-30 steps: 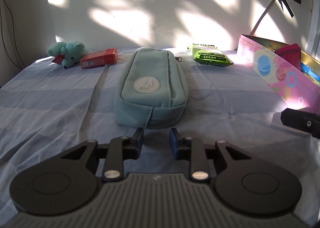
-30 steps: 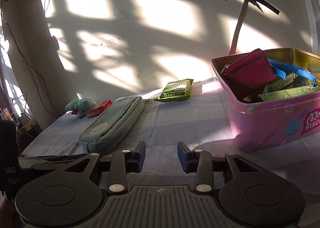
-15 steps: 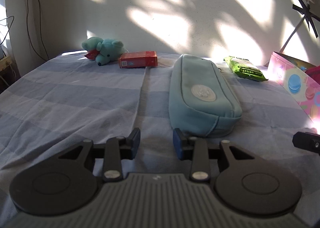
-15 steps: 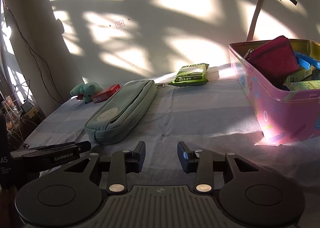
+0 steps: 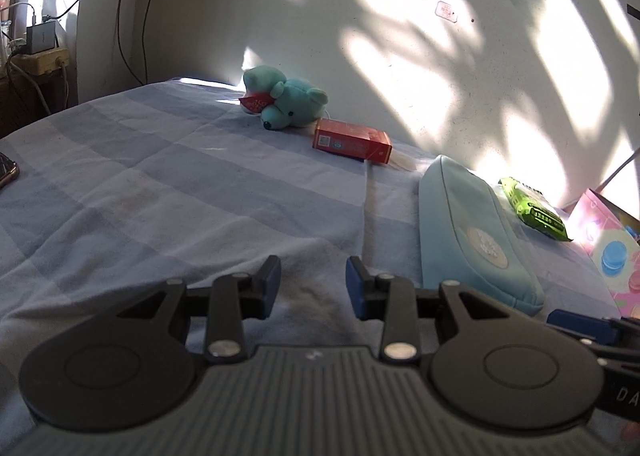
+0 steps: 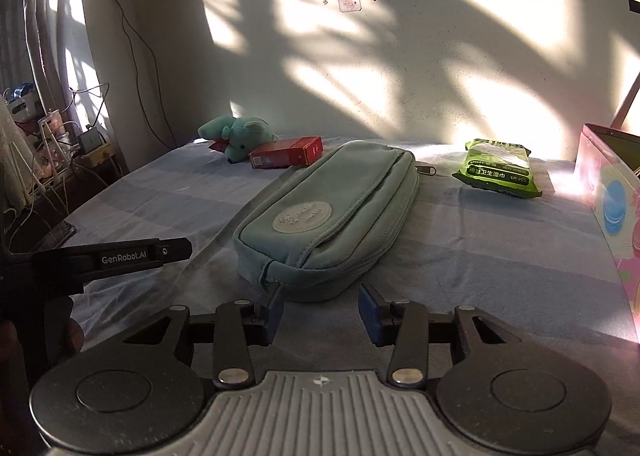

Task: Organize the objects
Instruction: 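Move the left gripper to the teal zip pouch on the bed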

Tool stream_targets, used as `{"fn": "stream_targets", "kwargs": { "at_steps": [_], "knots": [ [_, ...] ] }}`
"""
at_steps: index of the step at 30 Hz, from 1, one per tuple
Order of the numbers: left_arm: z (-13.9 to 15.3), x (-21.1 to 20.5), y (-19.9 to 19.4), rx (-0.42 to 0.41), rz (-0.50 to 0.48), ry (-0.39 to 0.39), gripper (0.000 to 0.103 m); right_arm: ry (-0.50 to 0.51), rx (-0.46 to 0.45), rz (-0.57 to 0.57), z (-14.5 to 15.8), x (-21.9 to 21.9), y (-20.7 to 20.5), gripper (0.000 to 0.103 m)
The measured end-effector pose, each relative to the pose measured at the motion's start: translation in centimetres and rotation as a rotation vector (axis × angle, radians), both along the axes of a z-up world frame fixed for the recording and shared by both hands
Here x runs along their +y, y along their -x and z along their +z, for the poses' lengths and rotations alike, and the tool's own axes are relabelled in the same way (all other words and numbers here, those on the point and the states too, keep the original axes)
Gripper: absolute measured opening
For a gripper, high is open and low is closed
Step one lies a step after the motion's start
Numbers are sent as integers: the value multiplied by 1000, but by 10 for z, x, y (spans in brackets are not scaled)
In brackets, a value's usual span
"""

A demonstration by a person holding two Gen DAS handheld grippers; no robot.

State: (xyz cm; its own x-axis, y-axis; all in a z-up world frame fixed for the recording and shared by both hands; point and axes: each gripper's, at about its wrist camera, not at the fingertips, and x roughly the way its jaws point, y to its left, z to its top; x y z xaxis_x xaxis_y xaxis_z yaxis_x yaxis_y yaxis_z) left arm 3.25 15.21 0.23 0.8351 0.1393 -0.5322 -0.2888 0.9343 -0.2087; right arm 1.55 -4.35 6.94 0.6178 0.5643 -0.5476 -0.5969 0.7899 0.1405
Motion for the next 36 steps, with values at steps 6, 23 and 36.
{"fn": "stream_targets", "kwargs": {
  "at_steps": [6, 23, 36],
  "knots": [
    [4, 8, 6, -53, 68, 22, 38, 52, -3, 94, -2, 33, -14, 39],
    [7, 24, 4, -60, 162, 54, 40, -233, 86, -45, 29, 12, -145, 39],
    [8, 16, 0, -61, 178, 2, 41, -279, 278, -125, -11, 17, -189, 24]
  ]
}}
